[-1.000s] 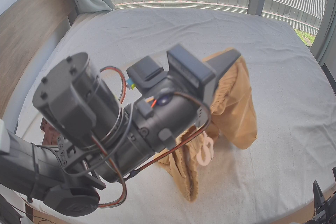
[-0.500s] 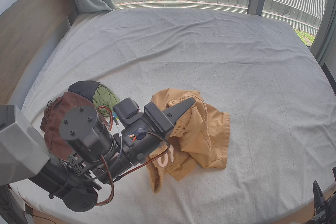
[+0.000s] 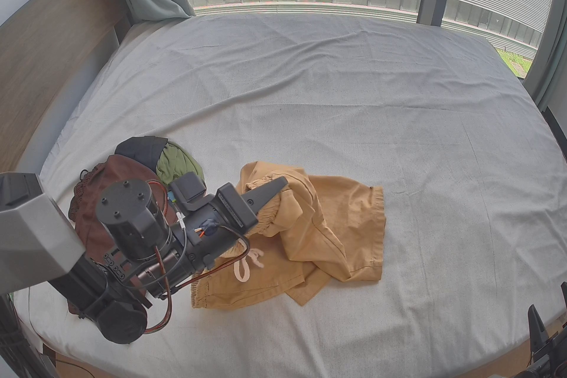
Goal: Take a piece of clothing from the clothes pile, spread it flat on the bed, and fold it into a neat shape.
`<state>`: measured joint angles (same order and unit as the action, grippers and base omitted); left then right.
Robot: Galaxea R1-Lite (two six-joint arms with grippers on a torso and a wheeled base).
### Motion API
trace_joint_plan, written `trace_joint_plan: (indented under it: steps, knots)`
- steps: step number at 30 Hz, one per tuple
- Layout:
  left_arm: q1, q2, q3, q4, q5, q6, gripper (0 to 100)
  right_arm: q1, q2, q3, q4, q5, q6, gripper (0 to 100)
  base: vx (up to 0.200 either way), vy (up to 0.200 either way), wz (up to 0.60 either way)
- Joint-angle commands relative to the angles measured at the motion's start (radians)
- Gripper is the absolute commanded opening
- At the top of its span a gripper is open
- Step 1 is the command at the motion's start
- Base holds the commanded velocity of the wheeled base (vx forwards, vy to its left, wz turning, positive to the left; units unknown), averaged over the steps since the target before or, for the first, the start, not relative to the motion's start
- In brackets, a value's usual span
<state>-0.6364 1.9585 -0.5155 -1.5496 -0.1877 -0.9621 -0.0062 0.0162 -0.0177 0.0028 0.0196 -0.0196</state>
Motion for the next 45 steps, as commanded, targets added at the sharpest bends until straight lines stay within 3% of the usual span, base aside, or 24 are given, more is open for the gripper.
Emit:
trace_joint_plan:
  steps: [1, 6, 10, 11, 18, 24, 31, 38, 45]
  knots:
    - [0.04, 0.017, 0.028, 0.0, -0.01, 0.013, 0, 0.0, -0.016, 0.018, 0.0, 0.0, 0.0, 100, 0.0, 0.0, 0.0]
    - [0.107, 0.02, 0.038, -0.001, -0.015, 0.056, 0, 0.0, -0.016, 0.018, 0.0, 0.002, -0.005, 100, 0.0, 0.0, 0.0]
    - [0.144, 0.049, 0.049, -0.003, -0.026, 0.152, 0, 0.0, -0.016, 0.018, 0.0, 0.003, -0.007, 100, 0.0, 0.0, 0.0]
    - [0.173, 0.063, 0.042, -0.003, -0.042, 0.22, 0, 0.0, -0.016, 0.018, 0.0, 0.003, -0.007, 100, 0.0, 0.0, 0.0]
    - [0.239, 0.068, 0.028, -0.004, -0.076, 0.241, 0, 0.0, -0.016, 0.018, 0.0, 0.003, -0.005, 100, 0.0, 0.0, 0.0]
    - [0.314, 0.077, 0.045, -0.004, -0.11, 0.364, 0, 0.0, -0.016, 0.018, 0.0, 0.003, -0.007, 100, 0.0, 0.0, 0.0]
    - [0.346, 0.102, 0.035, -0.003, -0.13, 0.399, 0, 0.0, -0.016, 0.018, 0.0, 0.005, -0.007, 100, 0.0, 0.0, 0.0]
    - [0.409, 0.163, 0.049, -0.003, -0.173, 0.511, 0, 0.0, -0.016, 0.018, 0.0, 0.005, -0.008, 100, 0.0, 0.0, 0.0]
    - [0.423, 0.165, 0.043, -0.003, -0.173, 0.516, 0, 0.0, -0.016, 0.018, -0.001, 0.005, -0.016, 100, 0.0, 0.0, 0.0]
